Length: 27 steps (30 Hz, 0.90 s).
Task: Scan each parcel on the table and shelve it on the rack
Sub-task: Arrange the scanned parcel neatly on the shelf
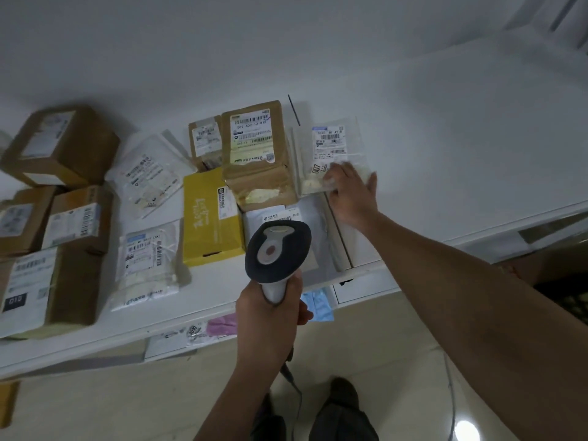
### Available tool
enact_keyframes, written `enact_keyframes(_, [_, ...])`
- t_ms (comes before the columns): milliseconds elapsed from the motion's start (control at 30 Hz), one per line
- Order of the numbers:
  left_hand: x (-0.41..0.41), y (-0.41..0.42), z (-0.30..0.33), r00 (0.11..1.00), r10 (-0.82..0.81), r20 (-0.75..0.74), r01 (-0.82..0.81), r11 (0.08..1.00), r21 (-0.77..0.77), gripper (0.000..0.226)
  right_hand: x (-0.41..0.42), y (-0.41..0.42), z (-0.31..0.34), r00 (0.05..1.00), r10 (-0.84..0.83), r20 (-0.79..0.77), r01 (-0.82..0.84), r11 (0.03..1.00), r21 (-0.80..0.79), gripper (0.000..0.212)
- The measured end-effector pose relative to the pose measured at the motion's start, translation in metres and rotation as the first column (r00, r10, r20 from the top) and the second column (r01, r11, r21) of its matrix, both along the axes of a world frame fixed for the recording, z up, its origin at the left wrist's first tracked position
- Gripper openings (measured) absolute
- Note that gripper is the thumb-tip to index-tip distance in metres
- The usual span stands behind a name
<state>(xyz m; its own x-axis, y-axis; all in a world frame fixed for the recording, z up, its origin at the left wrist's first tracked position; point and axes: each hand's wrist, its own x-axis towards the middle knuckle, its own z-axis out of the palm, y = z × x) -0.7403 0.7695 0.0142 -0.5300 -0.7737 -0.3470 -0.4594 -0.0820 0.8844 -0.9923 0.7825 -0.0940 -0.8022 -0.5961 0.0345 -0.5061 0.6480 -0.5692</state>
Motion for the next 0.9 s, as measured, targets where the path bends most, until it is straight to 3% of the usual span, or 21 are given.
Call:
enact_keyframes(133, [0.014, -0.002, 0.007, 0.999, 0.038, -0.003, -0.037, 0.999, 0.013, 0.035, 0.003, -0.005, 0.017, 1.0, -0.018, 0.005, 0.017, 0.992, 0.121, 0.039])
enact_keyframes(300, [0.045, -0.013, 0.027, 0.995, 0.085, -0.047, -0.084, 0.996, 0.026, 0.036, 0.035, -0.012, 0.06, 0.963, -0.088, -0.254, 0.084, 0.996, -0.027, 0.039])
enact_keyframes(400, [0.07, -0.023, 0.042, 0.992, 0.098, -0.079, -0.1, 0.995, -0.013, 0.036, 0.072, -0.027, 0.086, 0.925, 0.004, -0.379, -0.022, 0.999, -0.042, 0.045])
enact_keyframes(567, [0.135, -0.057, 0.06, 0.983, 0.154, -0.1, -0.163, 0.983, -0.088, 0.038, 0.159, -0.074, 0.101, 0.865, 0.223, -0.451, -0.228, 0.973, 0.043, 0.047])
enact_keyframes(900, [0.336, -0.161, 0.077, 0.938, 0.296, -0.182, -0.319, 0.941, -0.115, 0.034, 0.417, -0.201, 0.096, 0.686, 0.51, -0.519, -0.587, 0.81, 0.02, 0.038])
